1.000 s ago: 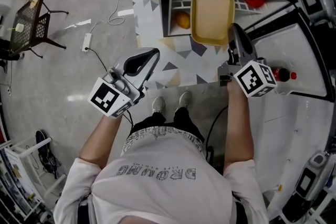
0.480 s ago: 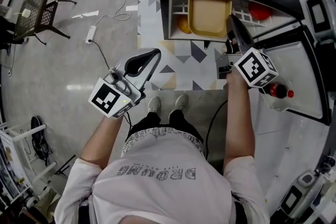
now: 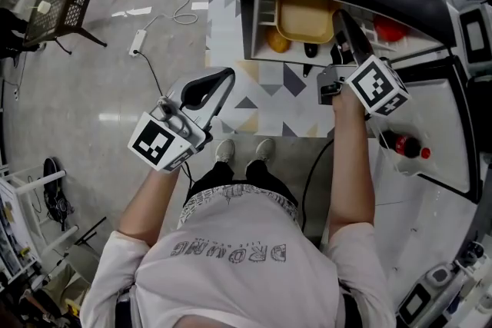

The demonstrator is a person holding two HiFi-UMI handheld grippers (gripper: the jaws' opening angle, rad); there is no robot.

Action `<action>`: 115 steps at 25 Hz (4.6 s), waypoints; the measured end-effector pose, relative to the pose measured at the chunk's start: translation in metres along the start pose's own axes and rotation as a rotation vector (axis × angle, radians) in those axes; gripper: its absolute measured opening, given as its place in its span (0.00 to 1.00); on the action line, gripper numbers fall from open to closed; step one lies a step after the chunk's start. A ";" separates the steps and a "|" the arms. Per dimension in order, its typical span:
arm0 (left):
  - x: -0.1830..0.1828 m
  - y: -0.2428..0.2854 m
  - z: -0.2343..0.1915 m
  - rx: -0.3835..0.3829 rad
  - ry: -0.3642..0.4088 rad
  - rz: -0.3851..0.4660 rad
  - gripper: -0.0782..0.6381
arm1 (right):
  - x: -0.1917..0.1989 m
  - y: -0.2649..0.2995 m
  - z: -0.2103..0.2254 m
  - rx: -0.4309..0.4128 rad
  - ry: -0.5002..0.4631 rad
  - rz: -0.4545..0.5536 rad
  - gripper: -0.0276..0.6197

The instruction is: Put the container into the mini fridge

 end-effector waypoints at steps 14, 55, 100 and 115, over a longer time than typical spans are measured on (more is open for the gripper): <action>-0.002 0.014 -0.011 -0.028 0.007 0.003 0.12 | -0.003 0.031 0.006 0.008 0.012 0.008 0.06; -0.010 0.026 0.006 0.026 0.024 0.023 0.12 | -0.009 -0.007 -0.009 -0.005 -0.044 0.053 0.06; -0.041 -0.001 0.041 0.259 0.072 0.074 0.12 | 0.025 -0.141 -0.093 0.060 -0.230 0.133 0.05; -0.037 -0.005 0.043 0.311 0.090 0.054 0.12 | 0.040 -0.164 -0.097 0.087 -0.230 0.135 0.04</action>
Point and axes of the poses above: the fingertips, and each gripper's own axes: y forward along the fingers, z to its right, x out of its underside, the point moved 7 cm from there along -y, backward along the fingers, and after that the axes turned 2 degrees about y, right-handed, at the moved point
